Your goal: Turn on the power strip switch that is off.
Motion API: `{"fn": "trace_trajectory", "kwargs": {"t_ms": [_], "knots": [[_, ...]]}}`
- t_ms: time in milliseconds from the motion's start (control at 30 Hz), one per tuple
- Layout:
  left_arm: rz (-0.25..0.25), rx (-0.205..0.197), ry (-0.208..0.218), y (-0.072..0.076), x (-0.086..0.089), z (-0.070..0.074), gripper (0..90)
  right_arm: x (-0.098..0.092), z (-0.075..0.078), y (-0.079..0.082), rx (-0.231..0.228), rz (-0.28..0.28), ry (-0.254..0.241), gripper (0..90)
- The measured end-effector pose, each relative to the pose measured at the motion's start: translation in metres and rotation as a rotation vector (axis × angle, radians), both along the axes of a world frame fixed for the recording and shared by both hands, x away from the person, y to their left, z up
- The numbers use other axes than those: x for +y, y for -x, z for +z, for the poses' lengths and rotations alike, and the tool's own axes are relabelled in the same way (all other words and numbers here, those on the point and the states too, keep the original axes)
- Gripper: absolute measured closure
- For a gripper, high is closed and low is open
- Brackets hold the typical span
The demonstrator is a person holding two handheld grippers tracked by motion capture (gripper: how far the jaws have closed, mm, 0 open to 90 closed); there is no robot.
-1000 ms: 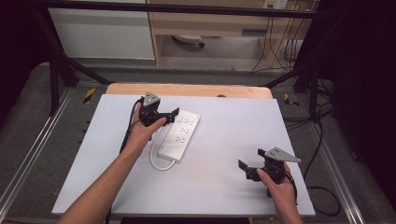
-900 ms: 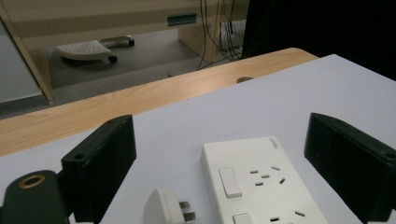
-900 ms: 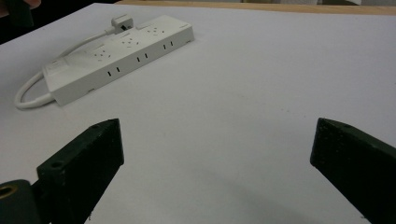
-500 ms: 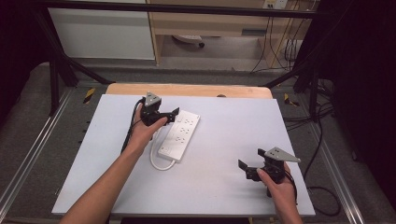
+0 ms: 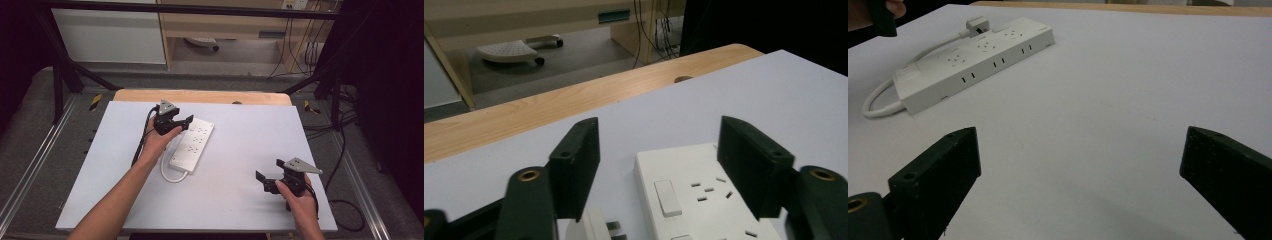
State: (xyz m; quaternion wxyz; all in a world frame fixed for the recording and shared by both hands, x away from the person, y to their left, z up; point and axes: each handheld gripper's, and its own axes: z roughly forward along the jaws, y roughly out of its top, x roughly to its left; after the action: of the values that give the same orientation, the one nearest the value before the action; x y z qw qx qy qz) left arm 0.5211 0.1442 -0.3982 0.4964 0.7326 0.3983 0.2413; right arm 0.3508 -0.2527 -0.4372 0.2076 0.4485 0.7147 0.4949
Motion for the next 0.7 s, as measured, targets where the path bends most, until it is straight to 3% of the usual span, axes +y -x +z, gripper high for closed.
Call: {"fn": "trace_trajectory", "kwargs": {"t_ms": [400, 700], "knots": [[-0.054, 0.017, -0.026, 0.0009, -0.0052, -0.0037, 70.7, 0.0000, -0.0005, -0.0008, 0.003, -0.005, -0.001, 3.4], [-0.068, 0.056, -0.011, -0.0015, -0.0029, -0.0073, 84.3, -0.0004, -0.0005, -0.0012, 0.002, -0.006, -0.002, 3.4]]}}
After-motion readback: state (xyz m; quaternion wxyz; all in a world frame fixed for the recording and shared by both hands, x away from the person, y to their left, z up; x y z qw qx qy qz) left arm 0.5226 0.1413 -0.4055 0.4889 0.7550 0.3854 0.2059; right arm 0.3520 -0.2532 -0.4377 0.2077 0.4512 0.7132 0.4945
